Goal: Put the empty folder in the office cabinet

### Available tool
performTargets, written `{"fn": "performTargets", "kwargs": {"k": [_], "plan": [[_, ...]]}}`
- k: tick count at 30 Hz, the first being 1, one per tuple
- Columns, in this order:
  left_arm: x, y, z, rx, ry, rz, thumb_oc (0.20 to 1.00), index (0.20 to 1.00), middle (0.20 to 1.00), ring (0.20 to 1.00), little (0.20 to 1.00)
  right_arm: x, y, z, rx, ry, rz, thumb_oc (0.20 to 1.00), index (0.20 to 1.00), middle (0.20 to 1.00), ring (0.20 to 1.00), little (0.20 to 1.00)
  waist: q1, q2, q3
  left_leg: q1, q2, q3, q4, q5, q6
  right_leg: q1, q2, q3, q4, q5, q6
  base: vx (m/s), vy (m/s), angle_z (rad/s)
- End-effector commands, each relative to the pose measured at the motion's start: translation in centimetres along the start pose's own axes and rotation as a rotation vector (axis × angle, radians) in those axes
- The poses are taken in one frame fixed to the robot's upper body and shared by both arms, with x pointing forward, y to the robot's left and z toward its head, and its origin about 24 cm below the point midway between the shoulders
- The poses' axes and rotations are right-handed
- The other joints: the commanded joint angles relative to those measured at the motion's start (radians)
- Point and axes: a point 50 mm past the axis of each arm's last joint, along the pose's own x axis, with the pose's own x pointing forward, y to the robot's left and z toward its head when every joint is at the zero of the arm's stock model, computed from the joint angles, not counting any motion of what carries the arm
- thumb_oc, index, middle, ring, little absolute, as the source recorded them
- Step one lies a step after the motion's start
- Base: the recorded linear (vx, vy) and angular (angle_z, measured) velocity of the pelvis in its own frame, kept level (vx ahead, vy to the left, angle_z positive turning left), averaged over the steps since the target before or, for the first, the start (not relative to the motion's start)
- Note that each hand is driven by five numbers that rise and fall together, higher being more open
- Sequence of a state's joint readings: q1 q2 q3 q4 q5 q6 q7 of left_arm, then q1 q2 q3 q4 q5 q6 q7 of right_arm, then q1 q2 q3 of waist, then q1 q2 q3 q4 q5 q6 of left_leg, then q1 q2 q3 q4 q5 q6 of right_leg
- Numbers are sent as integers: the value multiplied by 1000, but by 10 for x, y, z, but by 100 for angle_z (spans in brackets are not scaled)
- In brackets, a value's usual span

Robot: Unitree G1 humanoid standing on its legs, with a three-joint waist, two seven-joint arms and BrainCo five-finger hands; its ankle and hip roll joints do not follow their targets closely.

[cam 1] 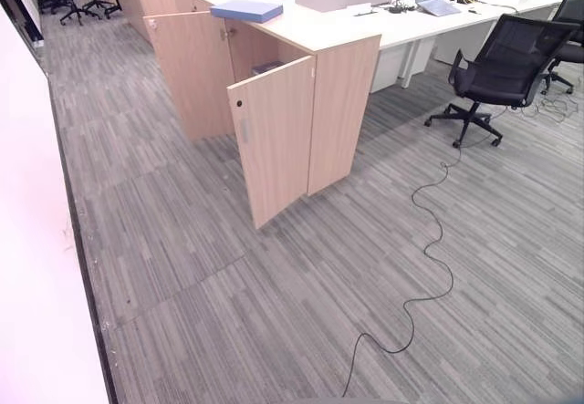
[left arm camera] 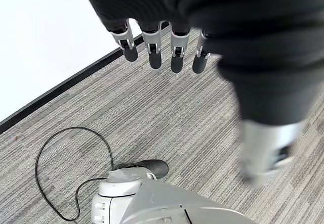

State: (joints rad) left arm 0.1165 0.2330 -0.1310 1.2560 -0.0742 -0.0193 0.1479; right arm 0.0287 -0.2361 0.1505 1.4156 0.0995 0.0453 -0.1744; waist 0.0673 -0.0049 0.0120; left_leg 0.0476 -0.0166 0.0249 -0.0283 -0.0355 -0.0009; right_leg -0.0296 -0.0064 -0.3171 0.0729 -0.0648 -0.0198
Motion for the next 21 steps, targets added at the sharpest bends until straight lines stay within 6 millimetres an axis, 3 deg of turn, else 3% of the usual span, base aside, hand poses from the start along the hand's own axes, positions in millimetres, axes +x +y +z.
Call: {"fn": "performTargets", "kwargs": {"k": [1,7,10,13,17,21], "plan": [[2,-6,16,-33,-37,-15,1000,1000,1000,1000,1000,1,-10,0,13,30,-25,1000,1000,1000,1000,1000,10,-10,23,26,46,70,-59,4,-54,108,-60,-27,-160,59,150,0,0,0],[2,-7,21,-7,-58,-4,1000,1000,1000,1000,1000,0,-2,-2,117,37,8,1000,1000,1000,1000,1000,7,-6,24,25,47,68,-59,5,-54,109,-61,-28,-160,60,150,0,0,0],[1,-10,23,-9,-72,-8,1000,1000,1000,1000,1000,-1,12,12,354,-4,71,1000,1000,1000,1000,1000,4,-3,25,26,46,68,-59,5,-55,109,-61,-27,-160,61,150,0,0,0],[1,-9,20,-23,-60,-9,1000,1000,1000,1000,1000,-2,11,34,576,-76,103,1000,1000,1000,1000,1000,6,-1,25,27,47,69,-59,6,-58,111,-61,-28,-160,60,150,0,0,0],[1,-7,17,-40,-52,-9,1000,1000,1000,1000,1000,-3,6,50,606,-148,112,1000,1000,1000,1000,1000,9,-3,22,27,47,71,-59,7,-61,110,-61,-28,-160,61,149,0,0,0],[1,-6,17,-45,-61,-8,1000,1000,1000,1000,1000,-3,3,51,494,-175,111,1000,1000,1000,1000,1000,11,-5,17,25,50,69,-59,8,-62,109,-62,-30,-160,60,148,-5,-6,2]]}}
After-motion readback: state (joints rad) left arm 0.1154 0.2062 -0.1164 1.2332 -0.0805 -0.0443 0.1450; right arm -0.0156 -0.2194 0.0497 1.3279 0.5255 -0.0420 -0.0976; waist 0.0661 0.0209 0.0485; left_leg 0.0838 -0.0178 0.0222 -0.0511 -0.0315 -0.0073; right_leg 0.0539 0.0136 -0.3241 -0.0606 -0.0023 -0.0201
